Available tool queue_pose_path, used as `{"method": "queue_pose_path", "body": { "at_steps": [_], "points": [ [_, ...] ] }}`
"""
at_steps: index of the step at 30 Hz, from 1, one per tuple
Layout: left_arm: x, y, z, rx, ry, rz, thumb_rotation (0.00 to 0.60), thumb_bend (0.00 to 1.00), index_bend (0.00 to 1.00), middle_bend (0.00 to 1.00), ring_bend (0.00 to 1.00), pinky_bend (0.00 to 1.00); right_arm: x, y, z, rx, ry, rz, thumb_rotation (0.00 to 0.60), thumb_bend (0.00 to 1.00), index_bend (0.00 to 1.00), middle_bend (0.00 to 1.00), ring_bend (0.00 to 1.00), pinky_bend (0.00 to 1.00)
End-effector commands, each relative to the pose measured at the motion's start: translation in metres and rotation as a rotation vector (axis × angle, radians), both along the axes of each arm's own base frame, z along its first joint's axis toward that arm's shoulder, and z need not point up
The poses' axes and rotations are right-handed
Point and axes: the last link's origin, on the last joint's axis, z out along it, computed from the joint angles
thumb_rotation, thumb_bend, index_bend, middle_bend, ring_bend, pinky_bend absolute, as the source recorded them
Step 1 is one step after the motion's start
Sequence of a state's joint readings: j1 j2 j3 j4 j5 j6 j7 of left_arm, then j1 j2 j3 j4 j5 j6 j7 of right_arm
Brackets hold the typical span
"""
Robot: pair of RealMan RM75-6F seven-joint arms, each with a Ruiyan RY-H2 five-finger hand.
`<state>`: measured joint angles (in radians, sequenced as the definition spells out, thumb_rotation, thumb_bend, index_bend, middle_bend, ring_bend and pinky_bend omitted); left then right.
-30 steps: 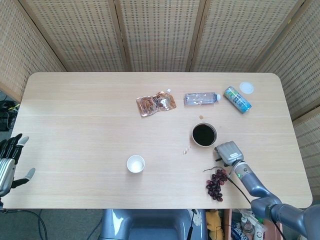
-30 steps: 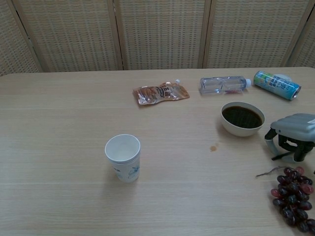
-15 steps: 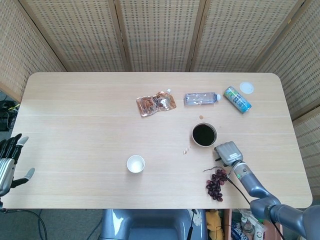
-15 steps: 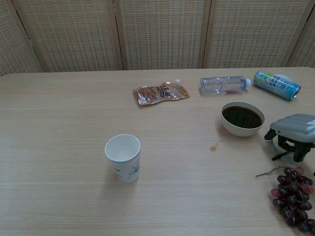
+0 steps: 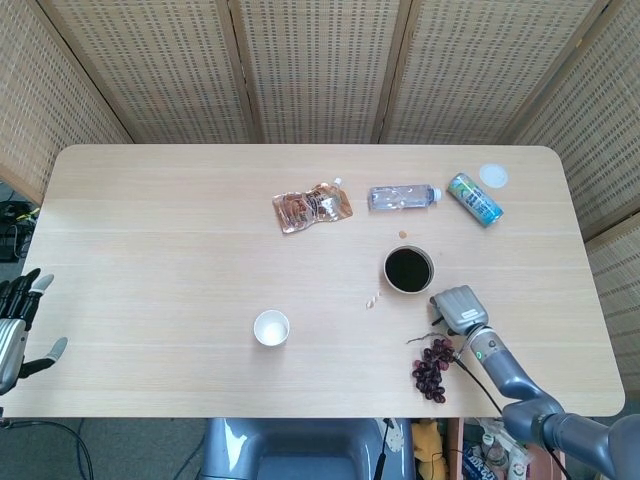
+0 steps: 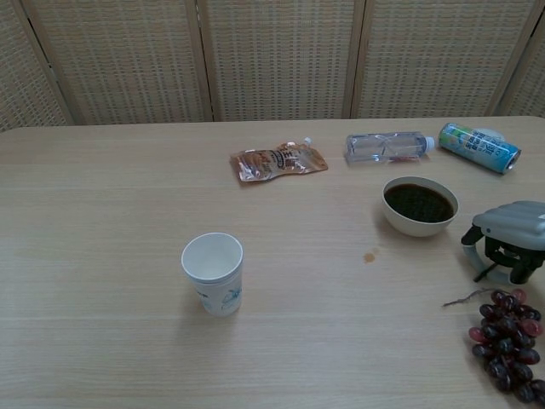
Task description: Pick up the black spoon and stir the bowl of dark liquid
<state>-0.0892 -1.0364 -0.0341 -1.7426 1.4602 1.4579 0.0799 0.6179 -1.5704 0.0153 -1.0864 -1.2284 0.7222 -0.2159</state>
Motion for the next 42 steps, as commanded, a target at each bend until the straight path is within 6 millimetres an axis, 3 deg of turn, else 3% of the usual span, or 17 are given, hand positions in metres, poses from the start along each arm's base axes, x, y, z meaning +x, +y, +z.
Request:
{"method": "queue_pose_path", "body": {
  "at_steps": [1,9,18,33,42],
  "points": [
    [0.0,0.0,0.0,0.001,-0.001,0.0,0.6,0.31,0.0,0.0,0.0,0.0,-0.001,0.0,0.002,-0.008,-0.008,-0.007,0.6,0.64,0.62,0.94,0.97,1.0],
    [-0.002,-0.001,0.0,0.001,-0.005,-0.001,0.6,0.31,0.0,0.0,0.0,0.0,-0.001,0.0,0.016,-0.039,-0.065,-0.032,0.6,0.68,0.63,0.95,0.97,1.0],
    [-0.003,-0.001,-0.001,-0.002,-0.007,-0.002,0.6,0.31,0.0,0.0,0.0,0.0,0.018,-0.008,0.039,-0.058,-0.177,-0.054,0.6,0.7,0.63,0.95,0.97,1.0],
    [-0.007,-0.002,-0.003,-0.009,-0.011,0.006,0.6,0.31,0.0,0.0,0.0,0.0,0.069,-0.037,0.075,-0.044,-0.527,-0.226,0.6,0.71,0.63,0.95,0.97,1.0],
    [-0.01,-0.004,-0.004,-0.011,-0.013,0.013,0.6,0.31,0.0,0.0,0.0,0.0,0.103,-0.058,0.08,0.01,-0.703,-0.319,0.6,0.71,0.64,0.95,0.98,1.0]
  ]
}}
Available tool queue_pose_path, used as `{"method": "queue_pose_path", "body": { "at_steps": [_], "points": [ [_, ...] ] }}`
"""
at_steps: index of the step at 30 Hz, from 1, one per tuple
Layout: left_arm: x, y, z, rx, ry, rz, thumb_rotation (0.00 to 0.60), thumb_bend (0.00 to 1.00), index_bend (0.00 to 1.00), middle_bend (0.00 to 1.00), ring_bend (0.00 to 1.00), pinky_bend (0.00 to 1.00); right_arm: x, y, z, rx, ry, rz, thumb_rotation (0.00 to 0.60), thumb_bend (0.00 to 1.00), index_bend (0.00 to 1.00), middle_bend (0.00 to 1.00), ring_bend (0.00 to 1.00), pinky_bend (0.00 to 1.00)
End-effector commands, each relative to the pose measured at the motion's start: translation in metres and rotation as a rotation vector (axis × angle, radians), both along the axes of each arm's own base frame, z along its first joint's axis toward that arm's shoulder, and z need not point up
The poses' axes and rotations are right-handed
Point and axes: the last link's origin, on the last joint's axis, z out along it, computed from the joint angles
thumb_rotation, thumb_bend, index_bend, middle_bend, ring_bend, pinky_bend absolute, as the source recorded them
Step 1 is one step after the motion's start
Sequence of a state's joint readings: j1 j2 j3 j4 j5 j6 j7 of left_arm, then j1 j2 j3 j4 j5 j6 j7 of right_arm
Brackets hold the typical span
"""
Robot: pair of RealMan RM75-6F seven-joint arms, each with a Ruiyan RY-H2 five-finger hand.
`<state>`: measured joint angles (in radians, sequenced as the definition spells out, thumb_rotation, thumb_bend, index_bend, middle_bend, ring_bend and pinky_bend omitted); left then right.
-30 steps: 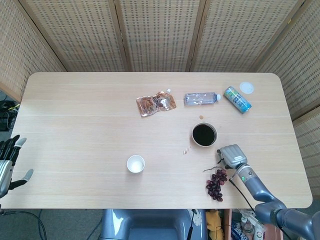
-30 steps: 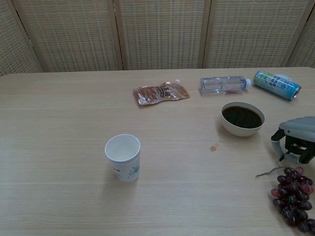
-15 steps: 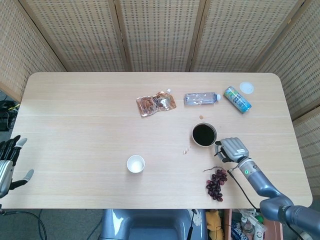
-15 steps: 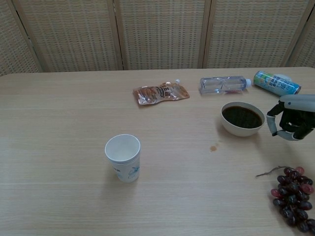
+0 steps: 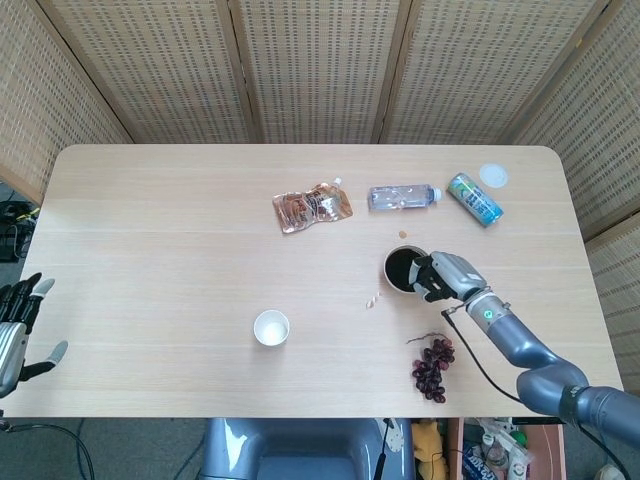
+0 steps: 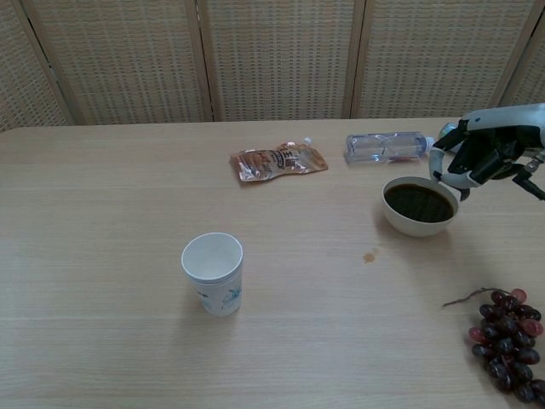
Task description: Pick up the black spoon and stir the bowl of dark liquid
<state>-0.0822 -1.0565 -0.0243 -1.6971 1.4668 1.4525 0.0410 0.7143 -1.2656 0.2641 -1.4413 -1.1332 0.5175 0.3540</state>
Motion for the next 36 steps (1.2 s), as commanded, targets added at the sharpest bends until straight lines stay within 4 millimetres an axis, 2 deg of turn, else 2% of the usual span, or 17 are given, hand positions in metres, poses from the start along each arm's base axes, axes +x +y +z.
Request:
{"method": "queue_pose_path", "body": {
  "at_steps": [1,6,12,17,23,30,36],
  "points": [
    [-0.001,-0.001,0.0,0.0,0.0,0.004,0.6,0.31,0.0,0.0,0.0,0.0,0.016,-0.01,0.002,0.014,-0.07,-0.024,0.6,0.71,0.64,0.95,0.98,1.0],
    [-0.005,-0.003,0.0,0.001,-0.002,0.011,0.6,0.31,0.0,0.0,0.0,0.0,0.027,-0.023,-0.005,0.036,-0.127,-0.06,0.6,0.71,0.64,0.95,0.98,1.0],
    [-0.008,-0.006,0.0,0.002,-0.003,0.021,0.6,0.31,0.0,0.0,0.0,0.0,0.029,-0.033,-0.02,0.06,-0.139,-0.088,0.6,0.72,0.64,0.95,0.98,1.0],
    [-0.011,-0.008,0.001,0.001,-0.001,0.031,0.6,0.31,0.0,0.0,0.0,0.0,0.025,-0.039,-0.04,0.086,-0.106,-0.105,0.6,0.72,0.64,0.95,0.98,1.0],
    [-0.014,-0.01,0.001,0.001,-0.001,0.045,0.6,0.31,0.0,0.0,0.0,0.0,0.017,-0.046,-0.052,0.099,-0.064,-0.127,0.6,0.72,0.64,0.95,0.98,1.0],
    [-0.015,-0.01,0.0,0.0,0.001,0.05,0.6,0.31,0.0,0.0,0.0,0.0,0.006,-0.051,-0.056,0.105,-0.028,-0.153,0.6,0.72,0.64,0.95,0.98,1.0],
    [-0.016,-0.011,0.0,0.002,0.005,0.057,0.6,0.31,0.0,0.0,0.0,0.0,0.005,-0.059,-0.059,0.106,-0.002,-0.156,0.6,0.72,0.64,0.95,0.98,1.0]
  ]
}}
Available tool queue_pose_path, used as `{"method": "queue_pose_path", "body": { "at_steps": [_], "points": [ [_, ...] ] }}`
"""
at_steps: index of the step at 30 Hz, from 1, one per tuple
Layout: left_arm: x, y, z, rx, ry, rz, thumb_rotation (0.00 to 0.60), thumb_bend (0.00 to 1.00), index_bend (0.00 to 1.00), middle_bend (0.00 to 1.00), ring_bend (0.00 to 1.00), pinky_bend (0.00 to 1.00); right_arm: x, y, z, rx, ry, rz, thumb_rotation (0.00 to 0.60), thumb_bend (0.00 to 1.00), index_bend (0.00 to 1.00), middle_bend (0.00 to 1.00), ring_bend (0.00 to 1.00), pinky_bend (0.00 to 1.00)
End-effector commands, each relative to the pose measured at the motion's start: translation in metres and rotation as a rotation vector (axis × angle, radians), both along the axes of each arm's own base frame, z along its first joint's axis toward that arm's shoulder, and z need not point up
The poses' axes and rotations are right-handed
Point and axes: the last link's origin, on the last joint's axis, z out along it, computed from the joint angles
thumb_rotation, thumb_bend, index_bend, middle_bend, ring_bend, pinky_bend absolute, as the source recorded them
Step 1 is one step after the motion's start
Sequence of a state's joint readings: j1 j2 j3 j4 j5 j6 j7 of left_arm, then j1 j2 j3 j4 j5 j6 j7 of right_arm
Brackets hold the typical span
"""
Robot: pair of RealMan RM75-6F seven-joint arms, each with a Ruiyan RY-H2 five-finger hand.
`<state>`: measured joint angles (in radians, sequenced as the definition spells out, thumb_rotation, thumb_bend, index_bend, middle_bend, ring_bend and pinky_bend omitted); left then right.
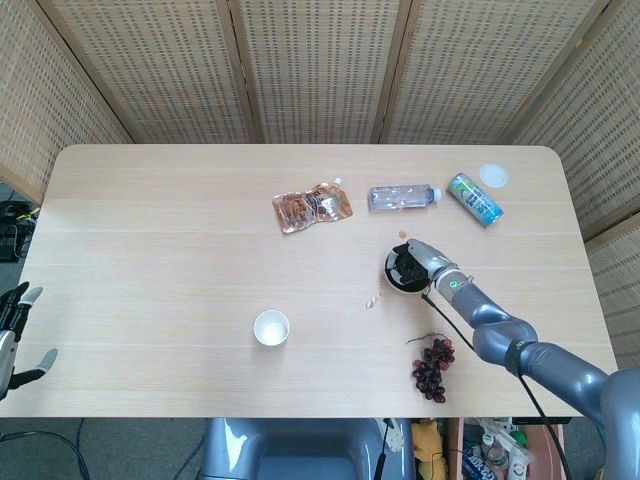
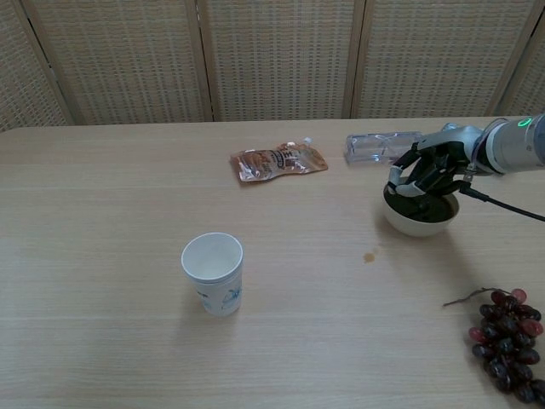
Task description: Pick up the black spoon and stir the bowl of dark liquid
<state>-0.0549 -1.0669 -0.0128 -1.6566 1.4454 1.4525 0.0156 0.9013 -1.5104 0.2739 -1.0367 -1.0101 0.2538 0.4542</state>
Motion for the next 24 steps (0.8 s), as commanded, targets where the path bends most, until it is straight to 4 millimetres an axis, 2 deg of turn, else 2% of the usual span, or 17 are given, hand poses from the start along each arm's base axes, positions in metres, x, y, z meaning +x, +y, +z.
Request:
{"method": "queue_pose_path", "body": {
  "at_steps": [1,8,14,24],
  "points": [
    [-0.001,-0.001,-0.001,-0.002,0.001,0.005,0.6,0.31,0.0,0.0,0.0,0.0,0.002,-0.004,-0.004,0.008,0.015,0.003,0.6,0.72,0.64,0.95,0.98,1.0],
    [-0.004,-0.003,-0.002,-0.005,0.001,0.023,0.6,0.31,0.0,0.0,0.0,0.0,0.007,-0.011,-0.009,0.013,0.022,0.008,0.6,0.72,0.65,0.95,0.98,1.0],
    [-0.005,0.0,-0.004,-0.009,-0.001,0.023,0.6,0.31,0.0,0.0,0.0,0.0,0.014,-0.006,-0.012,0.037,0.006,0.021,0.6,0.72,0.65,0.95,0.98,1.0],
    [-0.002,0.003,-0.005,-0.013,-0.002,0.009,0.6,0.31,0.0,0.0,0.0,0.0,0.01,0.007,0.001,0.05,-0.003,0.035,0.6,0.72,0.65,0.95,0.98,1.0]
  ]
}}
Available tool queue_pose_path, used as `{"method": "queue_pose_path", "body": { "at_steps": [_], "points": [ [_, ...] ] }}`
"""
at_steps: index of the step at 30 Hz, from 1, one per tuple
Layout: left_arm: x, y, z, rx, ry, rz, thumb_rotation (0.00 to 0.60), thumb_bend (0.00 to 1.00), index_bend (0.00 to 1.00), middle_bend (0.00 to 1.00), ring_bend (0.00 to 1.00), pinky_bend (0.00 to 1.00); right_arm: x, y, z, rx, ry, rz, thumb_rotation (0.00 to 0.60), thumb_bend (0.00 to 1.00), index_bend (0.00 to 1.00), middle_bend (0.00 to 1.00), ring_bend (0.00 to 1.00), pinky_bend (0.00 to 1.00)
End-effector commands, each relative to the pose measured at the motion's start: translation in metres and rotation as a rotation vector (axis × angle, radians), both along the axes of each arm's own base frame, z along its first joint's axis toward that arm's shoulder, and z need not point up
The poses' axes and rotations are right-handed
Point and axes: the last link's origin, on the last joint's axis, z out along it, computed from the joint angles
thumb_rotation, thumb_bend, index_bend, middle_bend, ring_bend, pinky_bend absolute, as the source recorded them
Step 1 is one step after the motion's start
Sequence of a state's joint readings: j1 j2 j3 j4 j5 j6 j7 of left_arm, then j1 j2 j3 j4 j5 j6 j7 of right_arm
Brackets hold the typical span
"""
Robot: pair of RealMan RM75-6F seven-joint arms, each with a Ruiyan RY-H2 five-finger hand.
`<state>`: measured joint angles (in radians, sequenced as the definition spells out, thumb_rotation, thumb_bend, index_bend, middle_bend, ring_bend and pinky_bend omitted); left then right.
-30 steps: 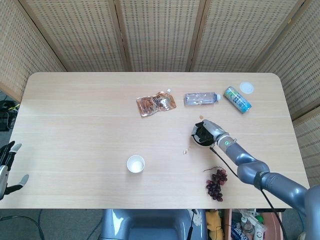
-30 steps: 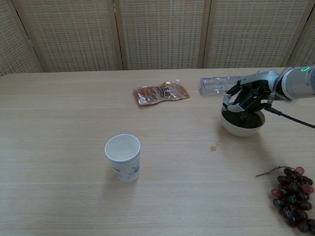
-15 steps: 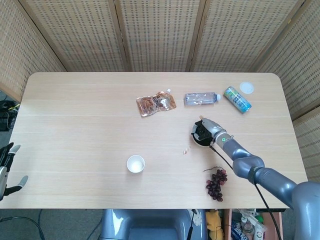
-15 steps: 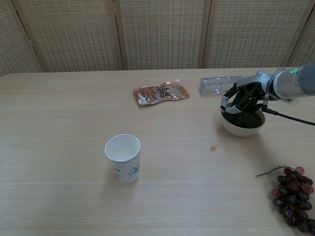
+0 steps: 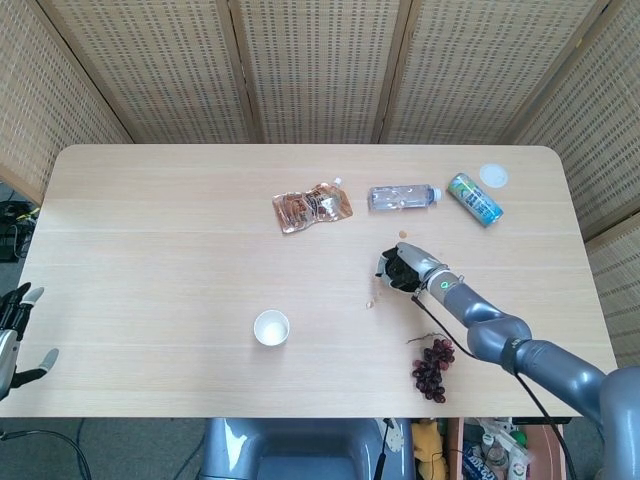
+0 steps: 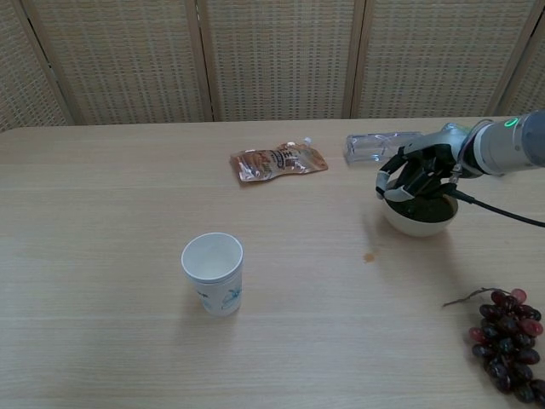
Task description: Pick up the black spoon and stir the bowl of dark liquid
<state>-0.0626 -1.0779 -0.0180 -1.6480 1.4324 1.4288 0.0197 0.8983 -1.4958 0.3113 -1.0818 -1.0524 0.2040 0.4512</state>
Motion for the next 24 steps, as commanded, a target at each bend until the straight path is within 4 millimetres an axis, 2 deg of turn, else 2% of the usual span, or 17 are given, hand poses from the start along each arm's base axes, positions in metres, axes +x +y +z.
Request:
{"method": "queue_pose_path", "body": {
  "at_steps": [1,9,18,24],
  "points": [
    [0.001,0.0,-0.001,-0.001,-0.001,-0.003,0.6,0.31,0.0,0.0,0.0,0.0,-0.005,0.002,0.007,-0.004,0.012,0.002,0.6,0.72,0.65,0.95,0.98,1.0],
    [0.001,-0.001,0.0,0.001,0.006,0.006,0.6,0.31,0.0,0.0,0.0,0.0,-0.013,-0.01,0.014,-0.02,0.057,-0.004,0.6,0.72,0.65,0.95,0.98,1.0],
    [0.001,-0.004,0.0,0.0,0.01,0.021,0.6,0.31,0.0,0.0,0.0,0.0,-0.008,-0.022,0.008,-0.021,0.08,0.001,0.6,0.72,0.65,0.95,0.98,1.0],
    [-0.001,-0.006,0.0,0.0,0.01,0.031,0.6,0.31,0.0,0.0,0.0,0.0,-0.002,-0.023,0.003,-0.011,0.071,0.006,0.6,0.72,0.65,0.95,0.98,1.0]
  ]
}}
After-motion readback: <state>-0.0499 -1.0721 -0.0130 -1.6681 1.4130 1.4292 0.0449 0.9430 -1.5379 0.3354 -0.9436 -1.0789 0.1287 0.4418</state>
